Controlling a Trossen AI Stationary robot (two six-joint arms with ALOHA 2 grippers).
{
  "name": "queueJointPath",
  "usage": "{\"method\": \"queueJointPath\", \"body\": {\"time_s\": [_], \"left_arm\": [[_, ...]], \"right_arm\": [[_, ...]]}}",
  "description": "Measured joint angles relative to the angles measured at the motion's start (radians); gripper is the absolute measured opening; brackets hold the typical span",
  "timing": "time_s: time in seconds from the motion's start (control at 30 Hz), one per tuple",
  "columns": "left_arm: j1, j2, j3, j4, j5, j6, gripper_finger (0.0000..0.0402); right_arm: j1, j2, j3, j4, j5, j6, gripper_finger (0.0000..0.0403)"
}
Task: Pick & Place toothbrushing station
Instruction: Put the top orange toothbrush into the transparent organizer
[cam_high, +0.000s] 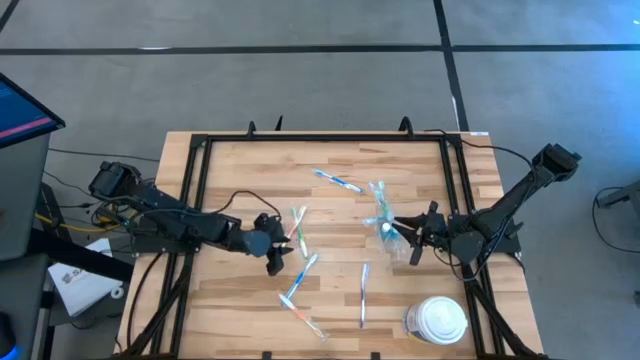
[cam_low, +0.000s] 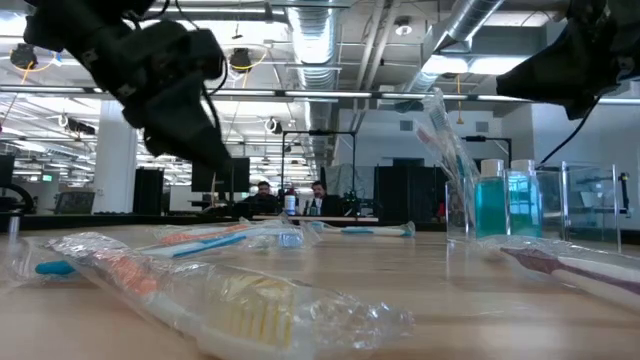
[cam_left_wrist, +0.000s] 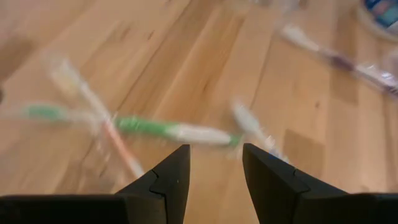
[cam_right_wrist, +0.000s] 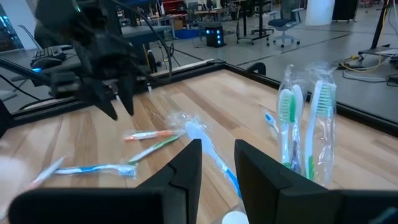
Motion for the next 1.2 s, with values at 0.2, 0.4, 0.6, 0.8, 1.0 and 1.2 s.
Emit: {"method": "queueJointPath", "body": {"time_s": [0.2, 0.4, 0.6, 0.8, 1.0, 1.2], "left_arm": [[0.076, 0.0, 0.0, -0.072, 0.107, -0.057, 0.0143], [0.142, 0.0, 0.0, -0.158, 0.151, -0.09, 0.0143], [0.166, 0.022, 0.0, -0.156, 0.202, -0.117, 0.0143], [0.166, 0.127, 0.0, -0.142, 0.249, -0.138, 0.0143], [0.166, 0.167, 0.003, -0.116, 0.265, -0.162, 0.0133], [0.167, 0.146, 0.0, -0.122, 0.28, -0.186, 0.0025]], "right_arm": [[0.0, 0.002, 0.041, -0.001, -0.019, -0.051, 0.0087], [0.0, 0.042, 0.082, -0.001, -0.019, -0.095, 0.0087], [0.0, 0.086, 0.106, -0.003, -0.018, -0.104, 0.0087], [-0.001, 0.113, 0.136, -0.003, -0.018, -0.13, 0.0087], [-0.003, 0.125, 0.142, -0.003, -0.016, -0.142, 0.0087], [-0.003, 0.125, 0.142, -0.003, -0.016, -0.143, 0.0087]]}}
